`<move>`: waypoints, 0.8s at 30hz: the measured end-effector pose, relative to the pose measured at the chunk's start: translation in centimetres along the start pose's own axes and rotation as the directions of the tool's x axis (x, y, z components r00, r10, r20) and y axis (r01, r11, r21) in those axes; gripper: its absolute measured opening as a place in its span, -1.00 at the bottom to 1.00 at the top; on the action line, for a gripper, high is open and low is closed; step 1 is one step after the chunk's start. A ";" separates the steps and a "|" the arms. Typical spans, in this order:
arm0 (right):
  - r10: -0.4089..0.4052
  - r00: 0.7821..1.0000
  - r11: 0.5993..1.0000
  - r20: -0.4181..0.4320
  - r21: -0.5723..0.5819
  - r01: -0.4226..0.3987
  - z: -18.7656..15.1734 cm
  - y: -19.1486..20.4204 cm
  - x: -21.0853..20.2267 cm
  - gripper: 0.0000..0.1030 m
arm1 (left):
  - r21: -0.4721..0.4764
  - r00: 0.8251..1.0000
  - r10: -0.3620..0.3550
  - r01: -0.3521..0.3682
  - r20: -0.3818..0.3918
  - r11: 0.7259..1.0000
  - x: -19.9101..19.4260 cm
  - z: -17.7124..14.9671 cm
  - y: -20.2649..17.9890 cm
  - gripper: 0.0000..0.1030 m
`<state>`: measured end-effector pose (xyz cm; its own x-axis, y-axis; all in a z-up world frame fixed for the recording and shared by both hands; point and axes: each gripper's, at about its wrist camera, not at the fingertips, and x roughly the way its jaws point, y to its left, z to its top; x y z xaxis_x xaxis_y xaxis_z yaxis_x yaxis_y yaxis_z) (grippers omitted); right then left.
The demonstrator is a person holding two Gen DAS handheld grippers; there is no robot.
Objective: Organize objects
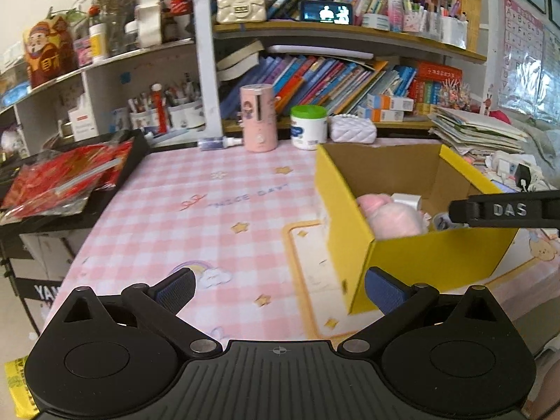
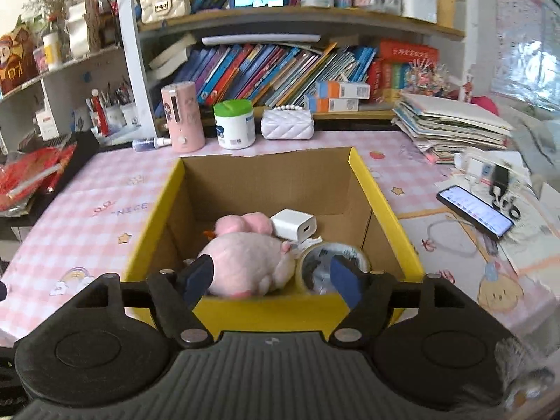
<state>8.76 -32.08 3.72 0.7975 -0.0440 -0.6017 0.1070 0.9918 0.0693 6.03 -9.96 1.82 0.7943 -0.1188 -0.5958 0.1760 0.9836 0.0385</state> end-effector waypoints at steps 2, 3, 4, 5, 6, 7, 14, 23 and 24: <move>-0.009 1.000 1.000 0.003 0.009 0.009 -1.0 1.0 -1.0 0.54 | -0.002 1.000 0.012 -0.012 -0.002 1.000 -0.6 -0.6 0.9 1.00; -0.017 1.000 1.000 0.002 0.010 0.017 -1.6 1.5 -1.4 0.59 | -0.004 1.000 0.018 -0.018 -0.004 1.000 -0.9 -0.9 1.3 1.00; -0.027 1.000 1.000 0.000 0.011 0.027 -2.1 2.1 -1.9 0.62 | -0.007 1.000 0.024 -0.024 -0.006 1.000 -1.2 -1.2 1.7 1.00; -0.036 0.999 0.999 0.001 0.011 0.036 -2.7 2.5 -2.3 0.67 | -0.012 0.999 0.031 -0.031 -0.010 0.999 -1.4 -1.6 2.2 1.00; -0.045 0.999 0.999 0.000 0.010 0.045 -3.4 3.0 -2.7 0.73 | -0.017 0.999 0.038 -0.038 -0.013 0.999 -1.7 -1.9 2.6 1.00; -0.050 0.999 0.999 -0.002 0.005 0.050 -4.0 3.6 -3.1 0.75 | -0.022 0.999 0.045 -0.046 -0.016 0.999 -1.9 -2.2 3.0 1.00; -0.067 0.997 0.997 -0.028 -0.049 0.065 -7.4 7.1 -4.8 0.96 | -0.075 0.996 0.087 -0.089 -0.023 0.993 -3.7 -4.1 5.3 1.00; -0.063 0.994 0.995 -0.086 -0.085 0.055 -11.1 10.0 -6.5 1.00 | -0.086 0.995 0.090 -0.093 -0.035 0.992 -5.1 -5.9 6.2 1.00; -0.059 0.994 0.995 -0.089 -0.080 0.052 -11.3 10.0 -6.6 1.00 | -0.093 0.995 0.087 -0.091 -0.038 0.992 -5.1 -6.1 6.3 1.00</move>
<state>-2.16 -20.54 -0.63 0.7341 -0.0913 -0.6729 0.1002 0.9946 -0.0257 -0.48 -2.38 0.25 0.7841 -0.0272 -0.6200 0.0486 0.9987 0.0177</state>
